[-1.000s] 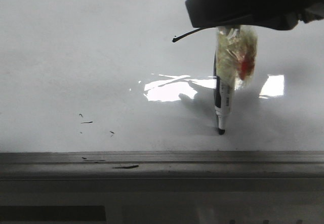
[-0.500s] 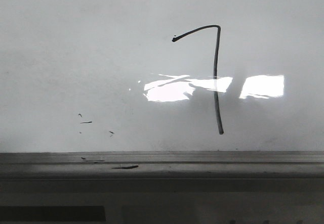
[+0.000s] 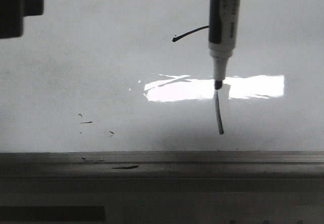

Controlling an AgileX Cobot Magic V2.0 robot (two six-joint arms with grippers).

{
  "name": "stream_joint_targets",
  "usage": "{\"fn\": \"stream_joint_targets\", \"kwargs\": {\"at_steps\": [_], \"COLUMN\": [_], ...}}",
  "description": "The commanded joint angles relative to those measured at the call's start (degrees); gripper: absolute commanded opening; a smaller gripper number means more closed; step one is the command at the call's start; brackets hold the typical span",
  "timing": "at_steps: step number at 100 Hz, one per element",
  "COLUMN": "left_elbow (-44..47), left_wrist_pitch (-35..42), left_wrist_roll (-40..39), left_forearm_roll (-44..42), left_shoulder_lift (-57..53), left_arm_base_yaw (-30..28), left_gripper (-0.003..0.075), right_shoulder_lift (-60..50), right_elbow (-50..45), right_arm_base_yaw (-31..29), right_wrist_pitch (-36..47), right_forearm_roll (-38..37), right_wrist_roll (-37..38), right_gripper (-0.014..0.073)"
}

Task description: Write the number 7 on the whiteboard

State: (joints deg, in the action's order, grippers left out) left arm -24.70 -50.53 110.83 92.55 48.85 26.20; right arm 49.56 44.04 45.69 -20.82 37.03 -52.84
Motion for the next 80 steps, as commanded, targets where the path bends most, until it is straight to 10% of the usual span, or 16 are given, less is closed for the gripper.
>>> {"fn": "stream_joint_targets", "kwargs": {"at_steps": [1,40,80], "left_elbow": [-2.92,-9.86,-10.87], "left_wrist_pitch": [-2.81,-4.31,-4.84], "left_wrist_roll": [1.95,4.57,7.6], "left_forearm_roll": [6.95,7.23,14.7], "left_shoulder_lift": [2.74,16.14,19.25], "left_arm_base_yaw": [0.53,12.54,12.84], "left_gripper": [0.0337,0.0337,0.0334], "right_shoulder_lift": [-0.25,-0.25,-0.25], "right_elbow": [1.8,1.8,1.8], "right_arm_base_yaw": [1.76,8.13,8.13], "right_wrist_pitch": [5.29,10.0,6.95], "right_forearm_roll": [1.35,1.35,1.98], "right_wrist_roll": [-0.61,-0.61,-0.61], "right_gripper": [-0.0064,-0.0064,-0.0064]}}
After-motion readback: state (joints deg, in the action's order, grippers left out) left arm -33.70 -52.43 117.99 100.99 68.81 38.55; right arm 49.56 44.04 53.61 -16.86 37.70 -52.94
